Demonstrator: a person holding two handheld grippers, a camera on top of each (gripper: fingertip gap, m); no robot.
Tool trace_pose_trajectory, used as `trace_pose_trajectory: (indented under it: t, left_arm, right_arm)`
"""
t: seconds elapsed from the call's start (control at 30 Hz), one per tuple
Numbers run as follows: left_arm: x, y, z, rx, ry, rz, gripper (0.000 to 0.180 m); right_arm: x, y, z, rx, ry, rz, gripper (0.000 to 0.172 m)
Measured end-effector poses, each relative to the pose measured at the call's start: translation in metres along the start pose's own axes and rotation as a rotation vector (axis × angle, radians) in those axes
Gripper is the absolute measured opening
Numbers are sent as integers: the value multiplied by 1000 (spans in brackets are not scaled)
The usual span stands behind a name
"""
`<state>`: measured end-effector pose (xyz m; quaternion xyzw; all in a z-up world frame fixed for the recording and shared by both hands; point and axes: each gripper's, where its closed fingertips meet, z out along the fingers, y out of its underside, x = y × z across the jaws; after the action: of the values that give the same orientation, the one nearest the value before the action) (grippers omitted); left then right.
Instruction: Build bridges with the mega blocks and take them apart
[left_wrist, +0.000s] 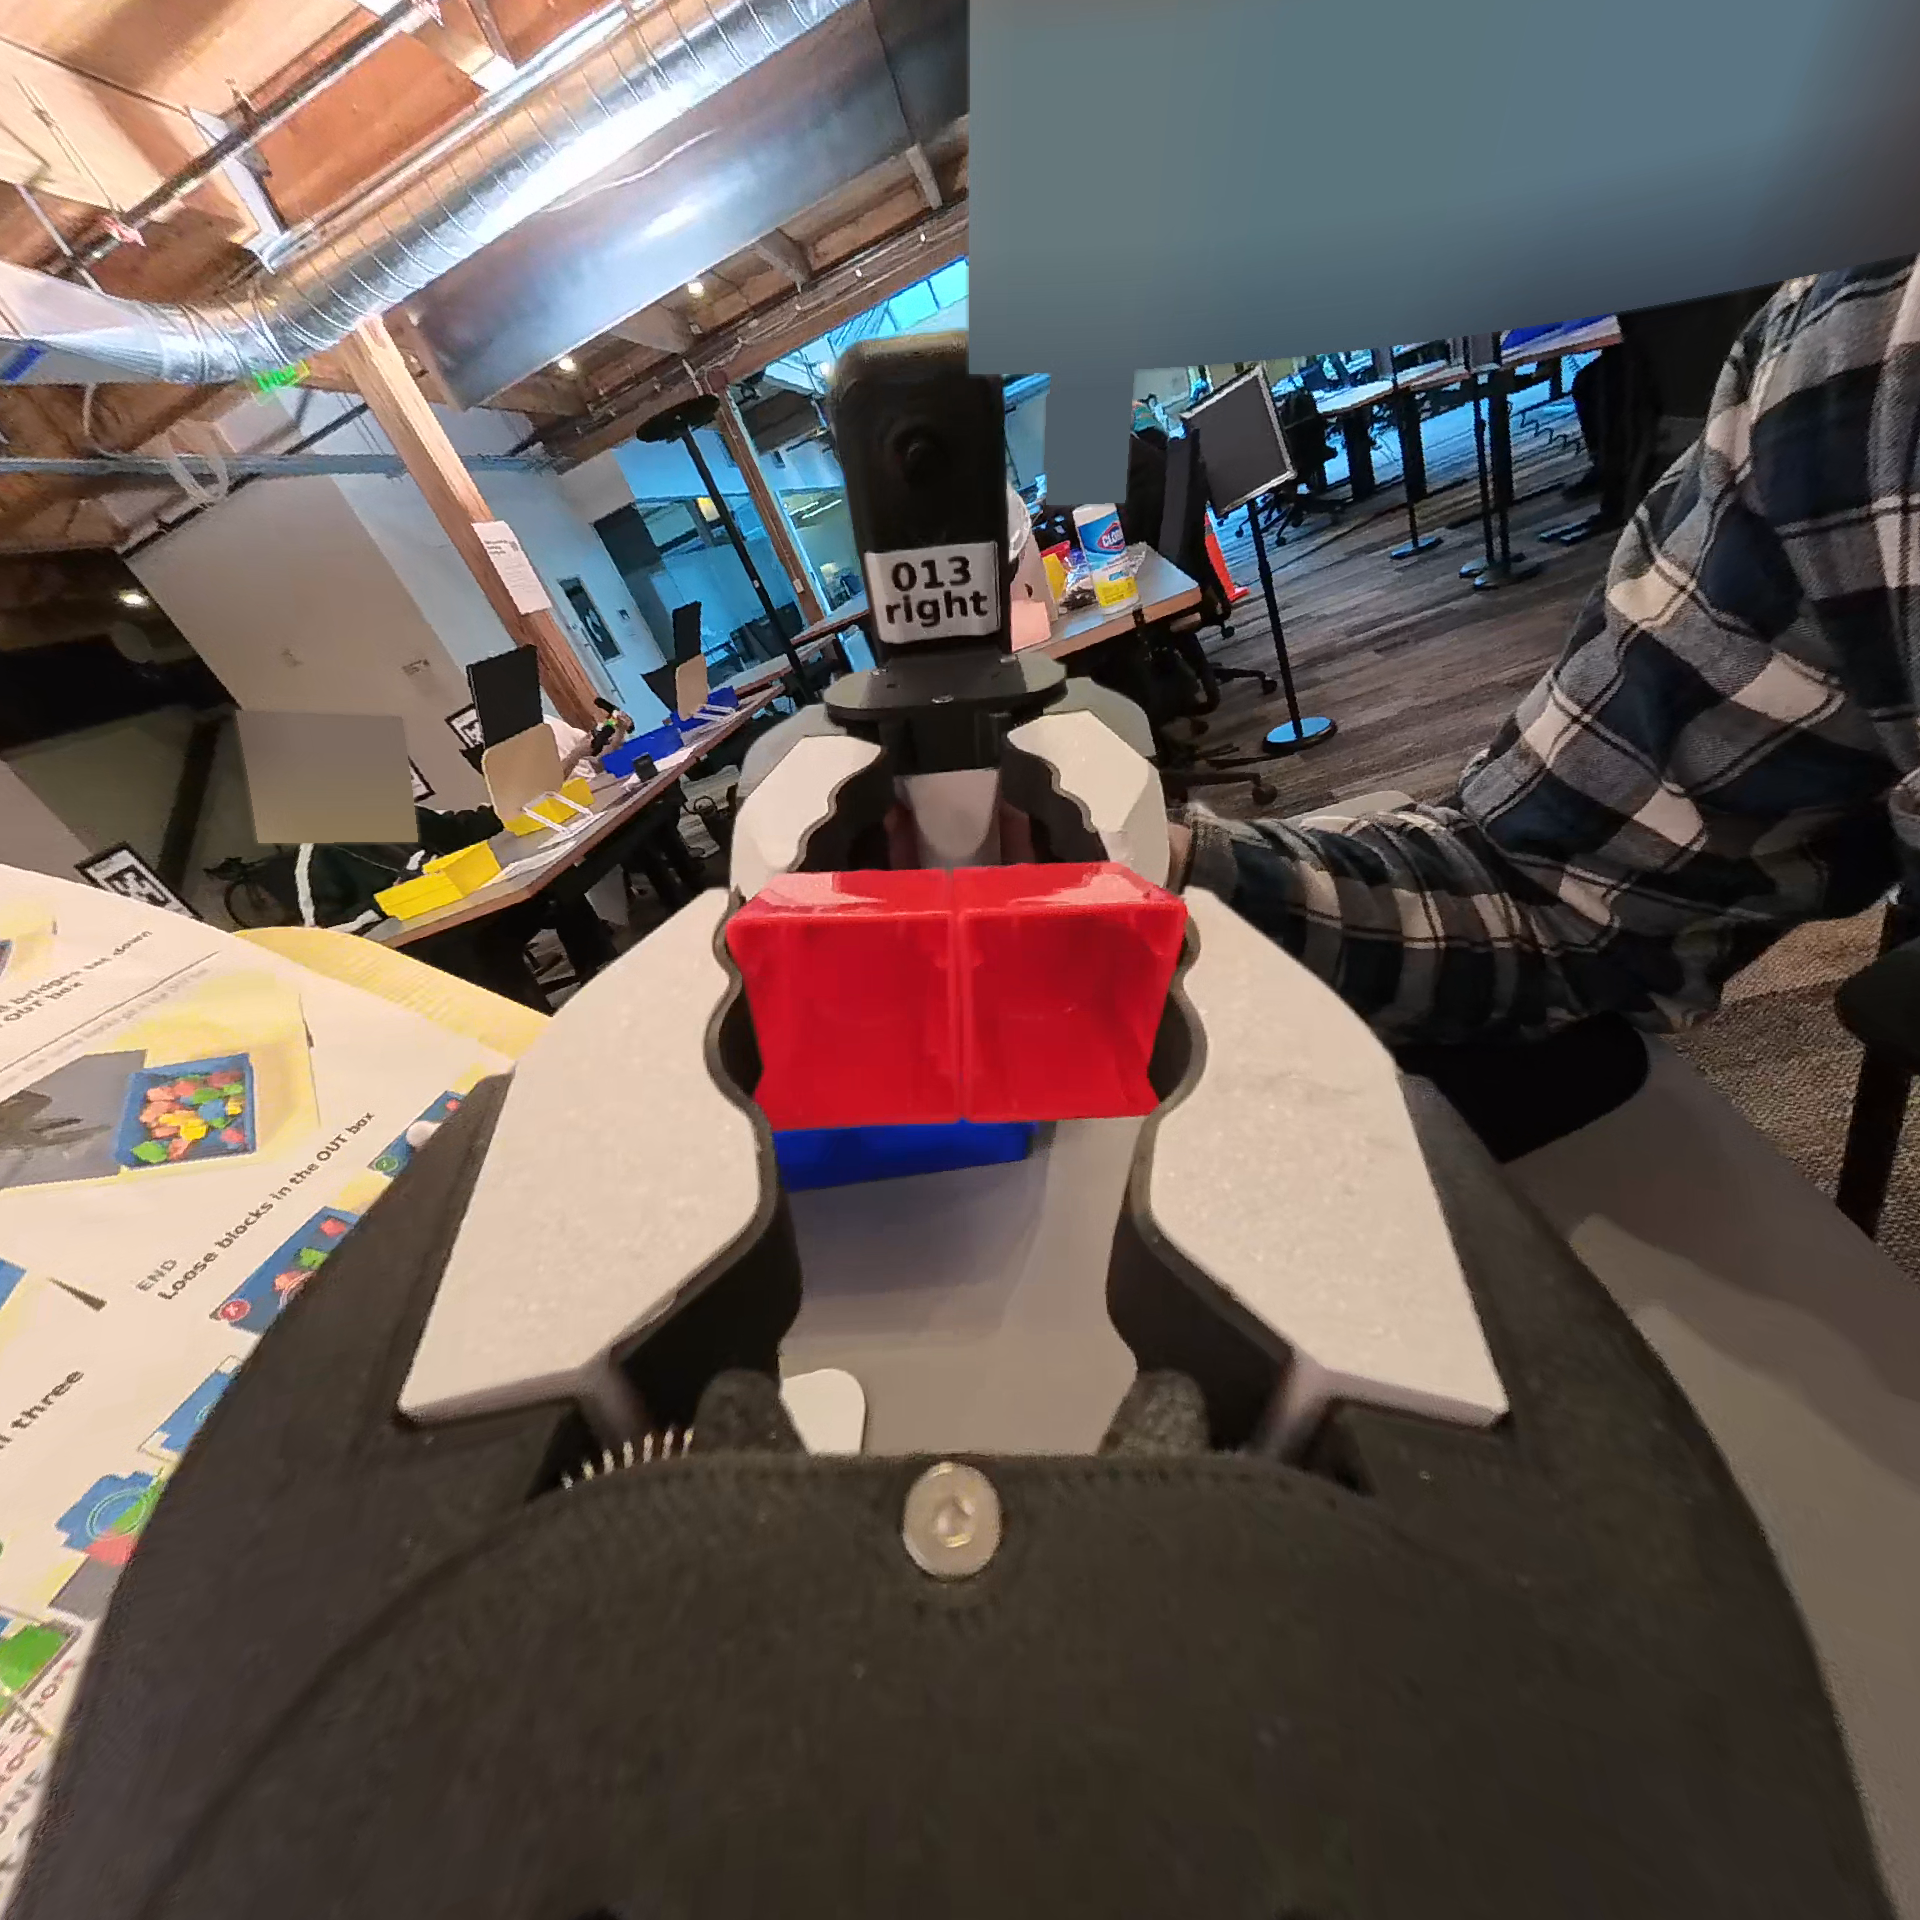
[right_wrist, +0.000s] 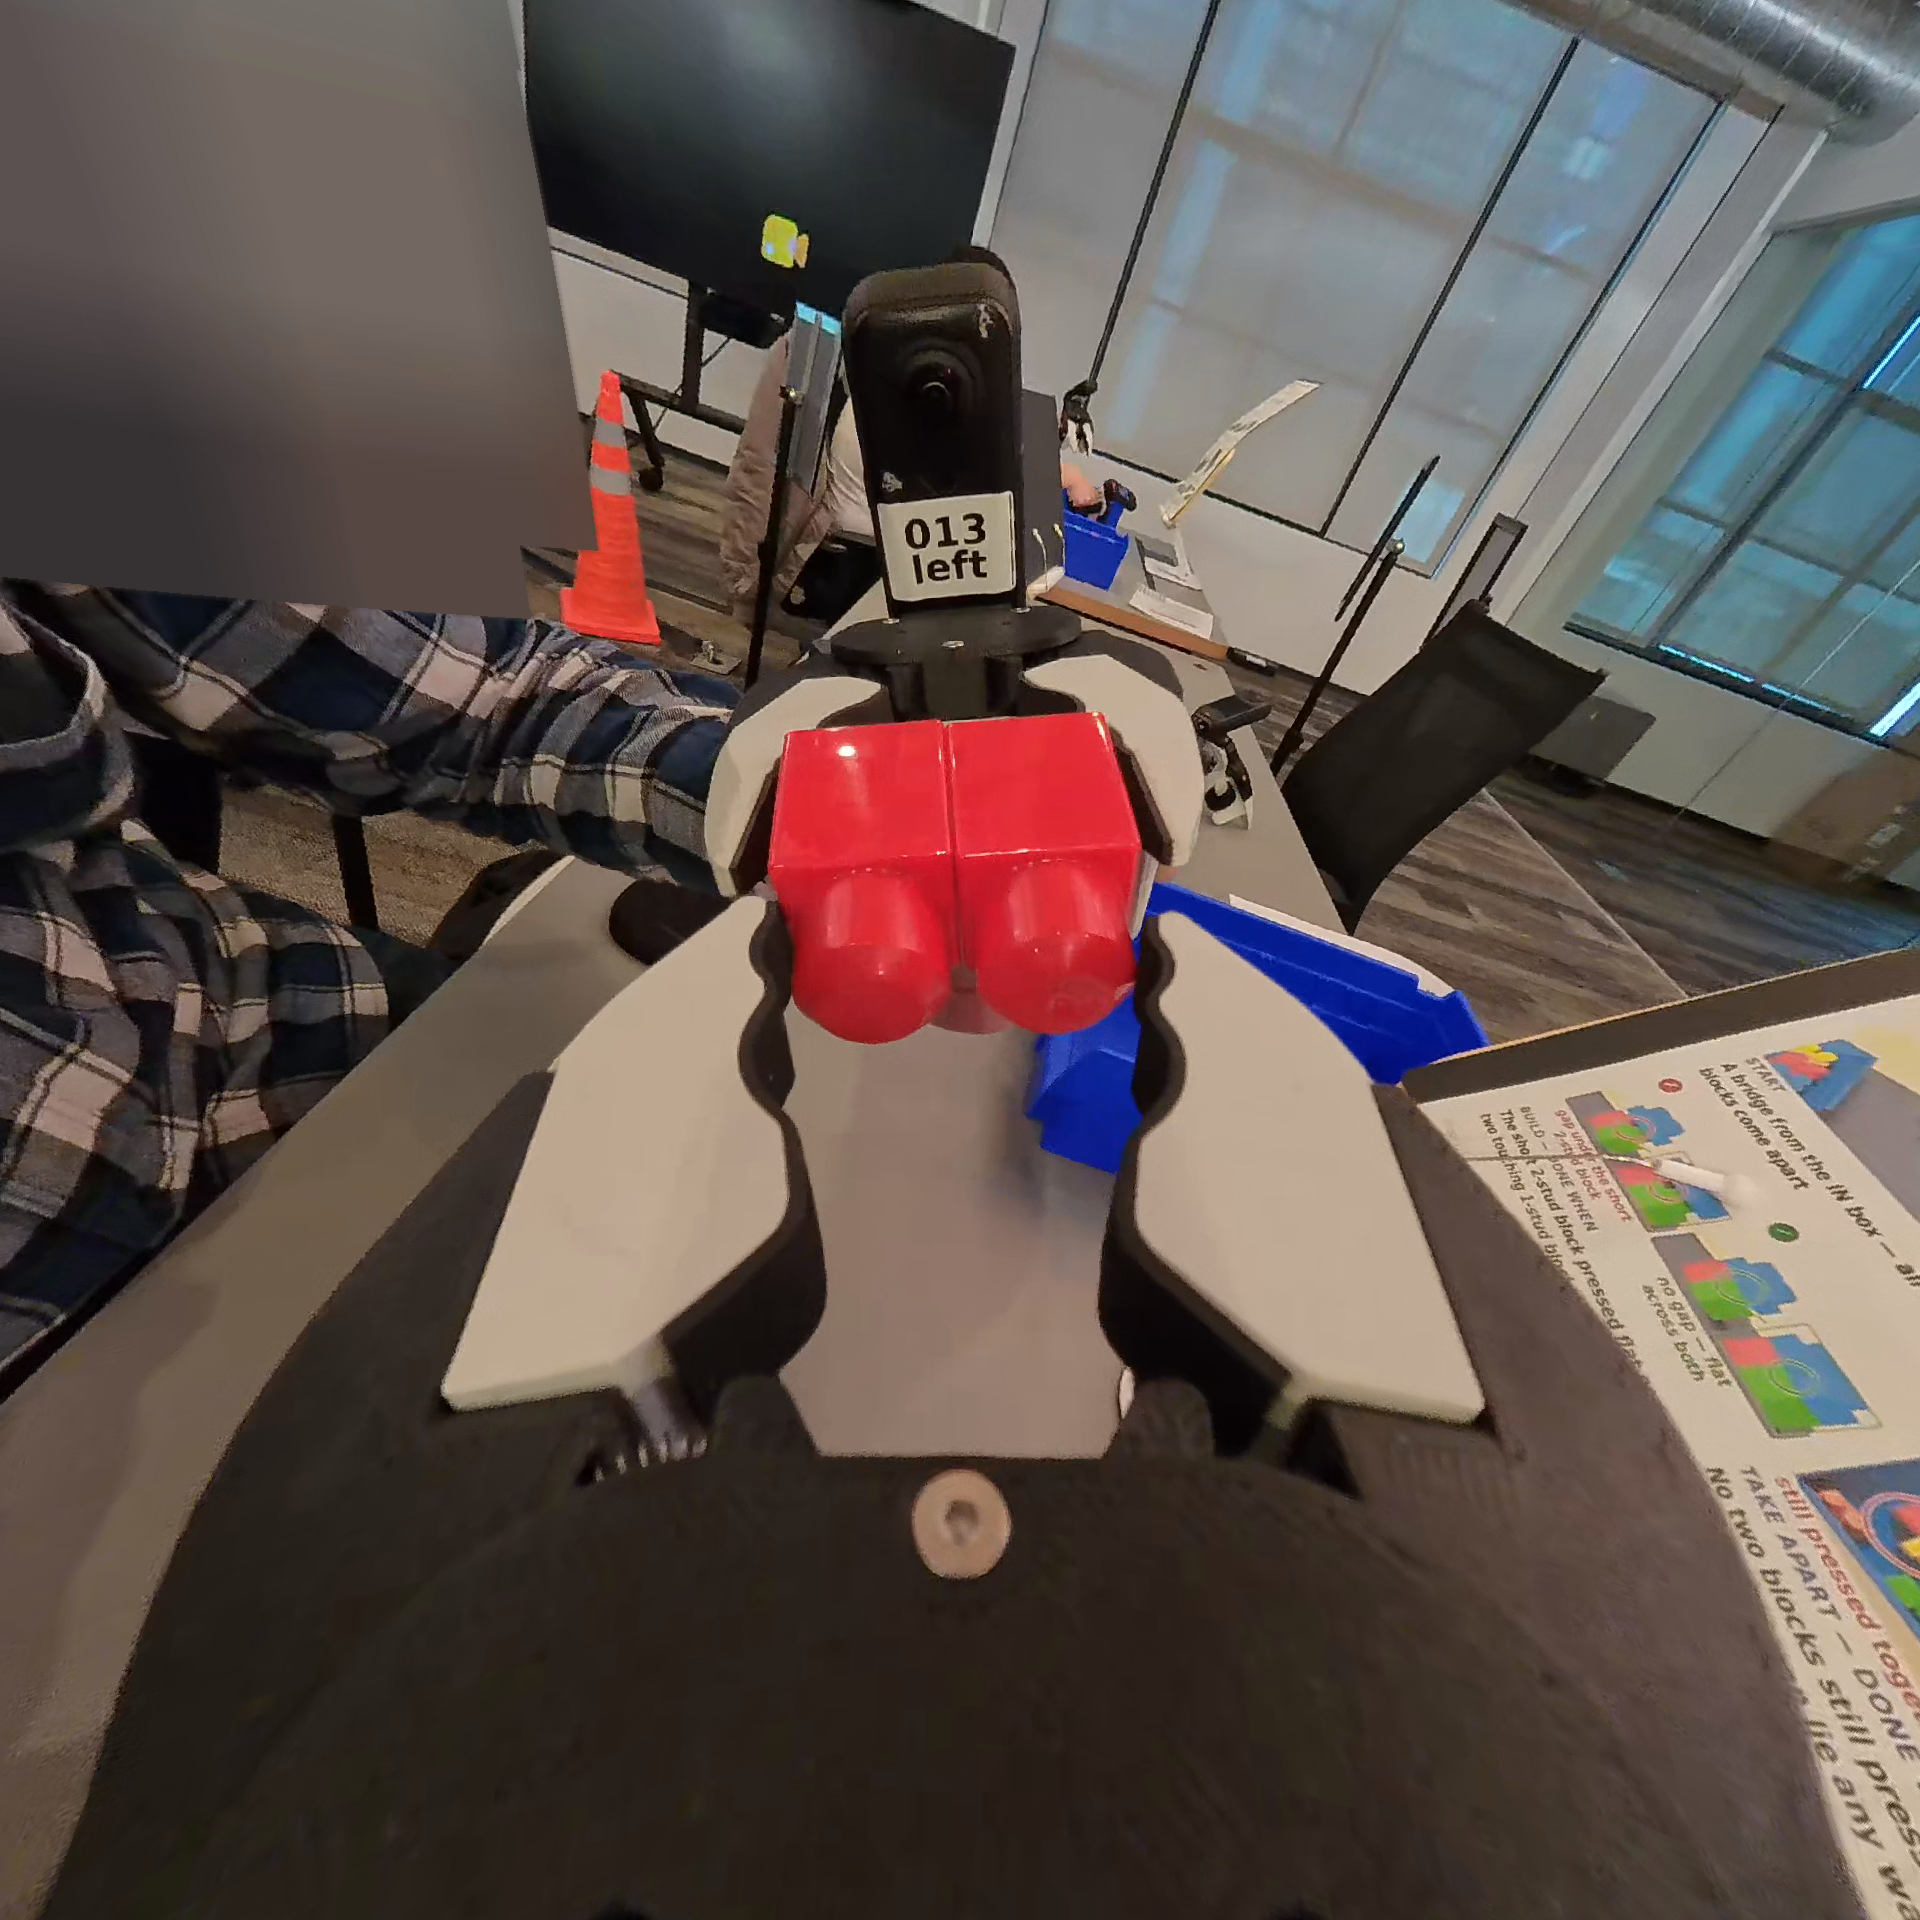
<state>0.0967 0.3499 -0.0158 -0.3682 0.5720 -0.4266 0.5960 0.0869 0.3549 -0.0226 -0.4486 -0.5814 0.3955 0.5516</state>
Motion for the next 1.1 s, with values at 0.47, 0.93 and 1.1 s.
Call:
trace_pose_trajectory:
  t: [0.47,0.93,1.1]
  left_arm:
    - [-8,-6,3,33,22,-36,80]
    - [-5,-11,12,82,43,-70,74]
    - [-7,-12,13,106,48,-88,74]
  right_arm:
    - [3,-7,-4,45,38,-50,63]
    - [2,-13,-3,93,38,-61,69]
    - [3,-14,-5,103,34,-44,68]
